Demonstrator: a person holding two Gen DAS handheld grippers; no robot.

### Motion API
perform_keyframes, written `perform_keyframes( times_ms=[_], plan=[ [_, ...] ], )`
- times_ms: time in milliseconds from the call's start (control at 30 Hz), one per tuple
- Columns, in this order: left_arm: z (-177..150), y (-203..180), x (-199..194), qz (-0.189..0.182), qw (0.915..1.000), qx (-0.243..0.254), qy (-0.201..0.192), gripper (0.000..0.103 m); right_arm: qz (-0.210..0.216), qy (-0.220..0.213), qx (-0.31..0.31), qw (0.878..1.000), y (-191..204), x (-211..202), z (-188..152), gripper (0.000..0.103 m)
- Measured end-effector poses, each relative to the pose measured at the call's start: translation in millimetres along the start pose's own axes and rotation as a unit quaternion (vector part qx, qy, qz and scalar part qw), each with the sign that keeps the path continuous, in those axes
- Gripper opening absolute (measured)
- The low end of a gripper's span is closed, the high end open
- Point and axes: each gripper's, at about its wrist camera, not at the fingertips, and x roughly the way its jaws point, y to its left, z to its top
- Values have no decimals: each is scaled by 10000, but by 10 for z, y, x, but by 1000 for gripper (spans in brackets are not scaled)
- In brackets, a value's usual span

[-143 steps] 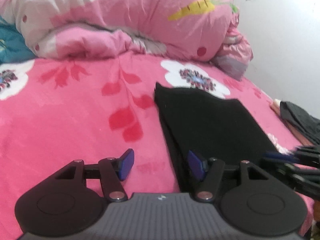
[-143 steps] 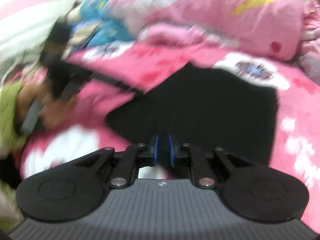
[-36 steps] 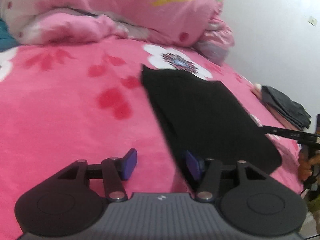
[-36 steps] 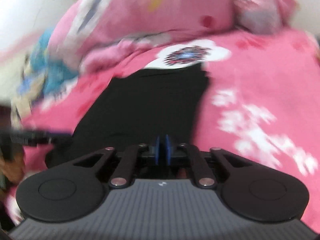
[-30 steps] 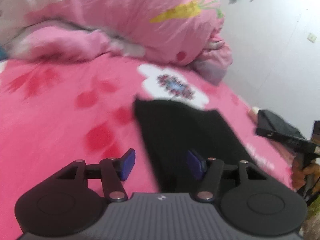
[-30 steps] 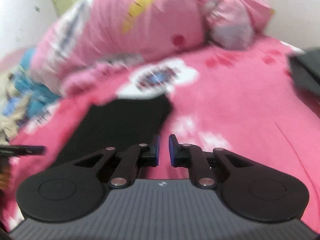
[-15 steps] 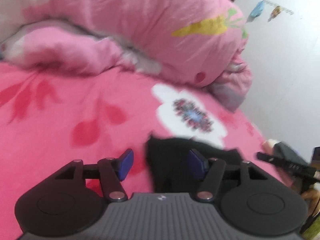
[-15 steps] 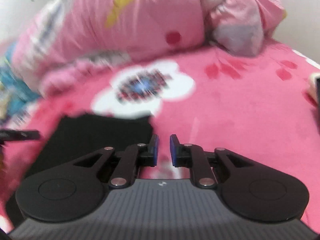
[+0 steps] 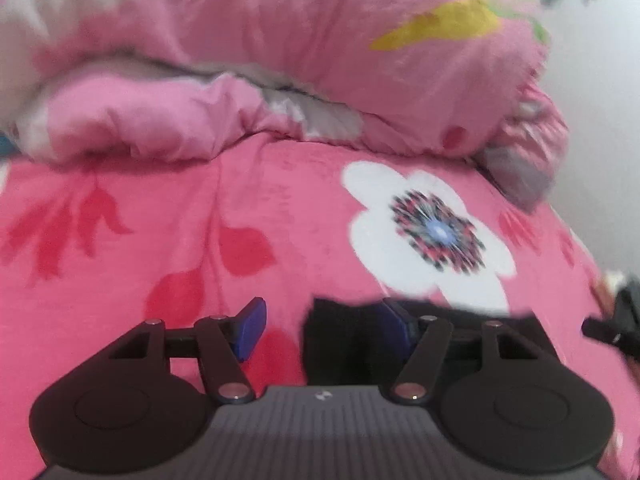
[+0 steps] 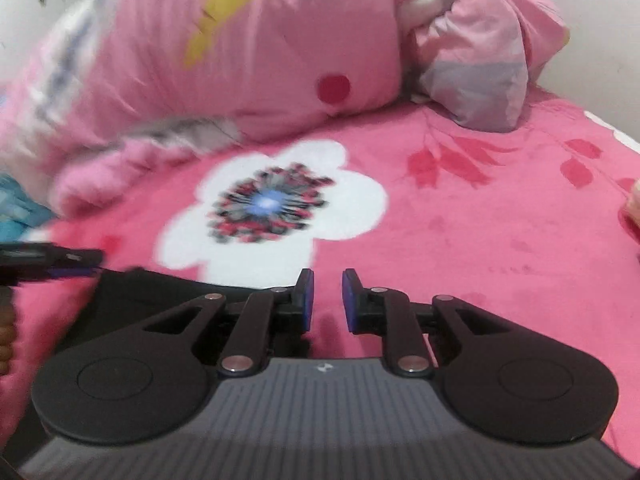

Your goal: Fold clothes

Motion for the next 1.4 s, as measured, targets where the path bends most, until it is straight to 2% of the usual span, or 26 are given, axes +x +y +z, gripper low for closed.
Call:
perform_keyframes(
  times_ms=[100,167,267,300,433,533,633,767,800,900,1033,1133,1233,1400],
  plan=[
    [-227,-218,-374,-219,9991,317,169,65,643,55,-166,9978,248,-393,-43,16],
    [-440,-335,-602,-366,9978,455,318,66,1200,265,-296,9920,468,-572,-144,22],
    [-817,-402,-833,-618,9951,576,520,66,1537,680,-532,9843,720,-627,-355,23],
    [-952,-408,-880,-626,9942,643,592,66,1426,833,-603,9844,721,-658,-447,23],
    [-1424,-224,-988,-123,9935,844,750,66,878,1356,-876,9830,658,-829,-804,23],
    [-1446,-86,-1227,-60,9959,622,647,66,199,1399,-857,9863,410,-1226,-945,23],
    [-1352,-182,-1412,-19,9965,770,334,66,191,1148,-778,9902,438,-1395,-894,24],
    [-1285,-452,-1319,-194,9954,829,432,70,189,807,-671,9943,480,-1616,-823,24],
    [-1305,-518,-1236,-137,9949,857,506,70,189,722,-644,9951,490,-1672,-805,24],
    [-1427,-652,-1014,333,9919,943,777,70,600,731,-763,9926,787,-1377,-860,24],
    [-1542,-705,-1017,545,9912,1014,660,72,264,1132,-1008,9881,854,-1183,-1225,24],
    [-1550,-718,-1037,609,9911,992,650,72,176,1091,-874,9900,718,-1434,-1377,24],
    [-1557,-734,-1076,693,9913,916,648,72,-142,985,-763,9921,691,-1587,-1348,25],
    [-1573,-761,-1136,836,9911,824,633,72,62,612,-670,9959,798,-1488,-1209,29]
  ],
)
